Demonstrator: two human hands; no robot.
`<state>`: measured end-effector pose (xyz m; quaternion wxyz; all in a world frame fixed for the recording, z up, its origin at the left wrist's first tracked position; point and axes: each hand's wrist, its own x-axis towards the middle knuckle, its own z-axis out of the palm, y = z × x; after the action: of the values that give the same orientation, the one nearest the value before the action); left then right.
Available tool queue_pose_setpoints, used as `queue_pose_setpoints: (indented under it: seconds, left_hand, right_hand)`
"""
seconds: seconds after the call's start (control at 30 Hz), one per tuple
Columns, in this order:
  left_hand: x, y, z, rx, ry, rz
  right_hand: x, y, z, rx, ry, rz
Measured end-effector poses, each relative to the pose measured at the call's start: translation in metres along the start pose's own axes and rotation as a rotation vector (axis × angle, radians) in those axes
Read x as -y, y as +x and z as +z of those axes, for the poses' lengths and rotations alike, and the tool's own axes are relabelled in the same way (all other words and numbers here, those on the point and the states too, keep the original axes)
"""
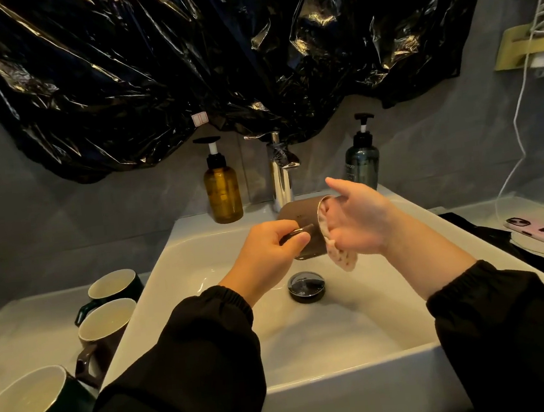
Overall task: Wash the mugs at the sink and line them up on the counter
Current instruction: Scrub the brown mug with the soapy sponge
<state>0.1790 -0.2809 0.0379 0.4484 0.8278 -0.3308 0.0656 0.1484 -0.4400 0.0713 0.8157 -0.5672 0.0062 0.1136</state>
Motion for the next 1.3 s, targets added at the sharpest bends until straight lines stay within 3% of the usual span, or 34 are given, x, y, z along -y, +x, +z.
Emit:
queue_pose_setpoints:
  seconds: [0.1, 0.17, 0.23, 0.33, 0.37, 0.43, 0.53, 0.6, 0.7, 0.87, 1.03, 1.23, 1.3]
  left_hand:
    - [0.002, 0.002, -0.004, -0.06, 0.003, -0.009]
    - [0.006, 0.005, -0.009, -0.12, -0.057, -0.043]
    - [0.009, 0.006, -0.012, -0.151, -0.123, -0.087]
    - [0.008, 0.006, -0.011, -0.14, -0.204, -0.135]
    - [0.007, 0.006, -0.01, -0.132, -0.224, -0.144]
    - [0.006, 0.006, -0.01, -0.115, -0.268, -0.147]
    - [0.004, 0.005, -0.011, -0.089, -0.293, -0.128]
    - [0.004, 0.005, -0.011, -0.082, -0.275, -0.126]
    - [0.005, 0.007, -0.012, -0.098, -0.271, -0.15]
    - [0.009, 0.009, -0.017, -0.159, -0.329, -0.225]
    - [0.007, 0.009, -0.016, -0.079, -0.444, -0.262]
    - [0.0, 0.009, -0.015, -0.089, -0.469, -0.351]
    - [-0.003, 0.01, -0.018, -0.105, -0.536, -0.476]
  right_hand:
    - [0.005, -0.002, -0.008, -0.027, 0.118, -0.074]
    - [0.009, -0.003, -0.016, -0.129, 0.028, -0.147]
    - [0.01, 0.0, -0.026, -0.289, -0.239, -0.285]
    - [0.009, 0.007, -0.03, -0.667, -0.678, -0.6]
    - [0.008, 0.006, -0.024, -0.698, -0.805, -0.67]
    - [0.001, 0.001, -0.009, -0.532, -1.05, -0.712]
    - [-0.006, -0.011, 0.013, -0.178, -1.198, -0.369]
    - [-0.007, -0.009, 0.009, -0.074, -1.116, -0.207]
    - [-0.003, -0.008, -0.004, 0.027, -1.283, -0.19]
    - [-0.002, -0.012, -0.012, -0.001, -1.522, -0.334]
    - [-0.013, -0.001, -0.008, -0.057, -1.594, -0.436]
    - [-0.017, 0.005, -0.013, -0.061, -1.523, -0.421]
    - [-0.011, 0.002, -0.009, -0.132, -1.343, -0.495]
